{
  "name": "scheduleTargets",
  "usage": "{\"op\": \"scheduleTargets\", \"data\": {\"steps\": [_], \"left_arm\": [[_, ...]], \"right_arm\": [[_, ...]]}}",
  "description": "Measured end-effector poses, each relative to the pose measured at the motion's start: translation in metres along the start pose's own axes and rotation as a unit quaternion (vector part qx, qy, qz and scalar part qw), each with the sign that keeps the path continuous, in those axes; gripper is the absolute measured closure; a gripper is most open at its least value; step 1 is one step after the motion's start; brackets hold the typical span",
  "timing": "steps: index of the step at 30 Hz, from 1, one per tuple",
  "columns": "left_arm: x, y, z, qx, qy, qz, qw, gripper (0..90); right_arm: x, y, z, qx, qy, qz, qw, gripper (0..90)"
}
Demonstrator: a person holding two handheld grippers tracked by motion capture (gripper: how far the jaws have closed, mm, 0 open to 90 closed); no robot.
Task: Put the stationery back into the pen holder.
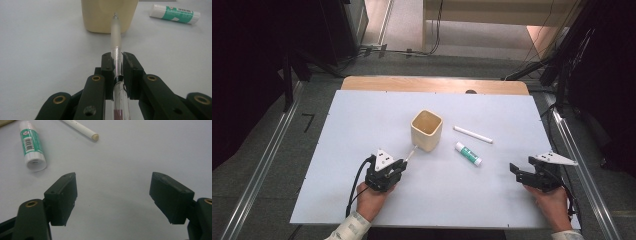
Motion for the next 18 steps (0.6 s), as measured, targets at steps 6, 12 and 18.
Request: {"op": "scheduleTargets", "data": {"steps": [6, 12, 18], "left_arm": [[-0.003, -0.004, -0.005, -0.011, 0.002, 0.005, 0.9999, 81.0], [-0.006, -0.01, -0.012, -0.026, -0.002, 0.011, 0.9996, 81.0], [-0.008, -0.014, -0.017, -0.037, -0.003, 0.014, 0.9992, 81.0]], "right_arm": [[0.0, 0.0, 0.0, 0.001, 0.001, 0.0, 1.0, 20.8], [0.0, 0.0, 0.0, 0.001, 0.001, 0.001, 1.0, 20.8], [0.0, 0.001, 0.0, 0.001, 0.0, 0.001, 1.0, 20.8]]}}
Point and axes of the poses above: each handheld gripper's, and its own axes: y roughly forward along the jaws, z roughly out of its underside, x roughly to its left, the point moved 7 cm from there along y, roughly forward along the jaws, and after that the axes turned 3 degrees about z, right-handed, at the moved point
